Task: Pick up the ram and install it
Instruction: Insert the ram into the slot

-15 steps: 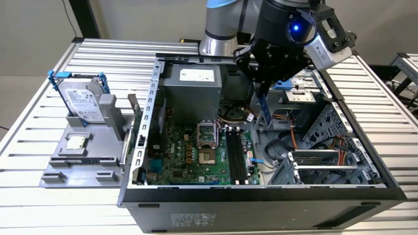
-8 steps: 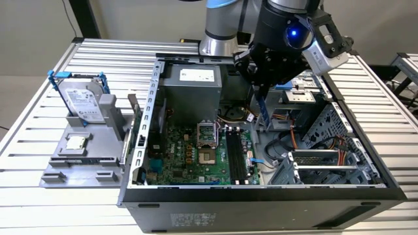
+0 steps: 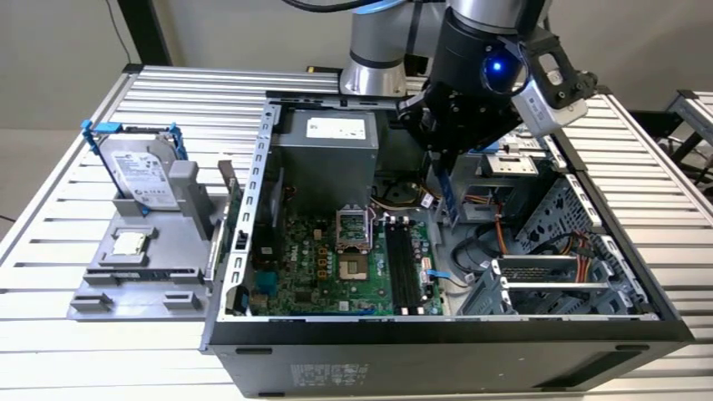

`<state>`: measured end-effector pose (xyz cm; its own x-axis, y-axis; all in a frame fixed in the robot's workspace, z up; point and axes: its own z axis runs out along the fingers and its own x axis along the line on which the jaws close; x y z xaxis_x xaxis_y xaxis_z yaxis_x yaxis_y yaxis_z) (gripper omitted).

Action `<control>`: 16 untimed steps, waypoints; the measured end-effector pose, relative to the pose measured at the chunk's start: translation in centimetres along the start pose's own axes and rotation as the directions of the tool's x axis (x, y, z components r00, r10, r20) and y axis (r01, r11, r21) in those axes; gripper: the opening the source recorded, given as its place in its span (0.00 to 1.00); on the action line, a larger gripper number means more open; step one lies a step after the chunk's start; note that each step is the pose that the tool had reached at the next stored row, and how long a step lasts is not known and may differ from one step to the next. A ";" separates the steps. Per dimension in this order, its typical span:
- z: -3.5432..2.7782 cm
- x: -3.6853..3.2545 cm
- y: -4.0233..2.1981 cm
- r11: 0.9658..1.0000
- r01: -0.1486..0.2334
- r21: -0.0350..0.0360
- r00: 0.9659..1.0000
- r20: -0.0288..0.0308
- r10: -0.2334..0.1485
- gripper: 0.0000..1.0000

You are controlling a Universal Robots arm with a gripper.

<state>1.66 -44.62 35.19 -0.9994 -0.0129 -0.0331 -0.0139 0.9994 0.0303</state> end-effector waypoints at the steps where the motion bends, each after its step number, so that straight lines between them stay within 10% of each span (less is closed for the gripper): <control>1: 0.07 0.00 0.00 1.000 -0.001 0.000 1.000 0.000 0.001 0.00; 16: 1.26 0.04 -0.03 1.000 -0.014 -0.001 1.000 0.002 0.014 0.00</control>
<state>1.66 -44.62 33.94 -0.9994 0.0012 -0.0346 0.0000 0.9995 0.0322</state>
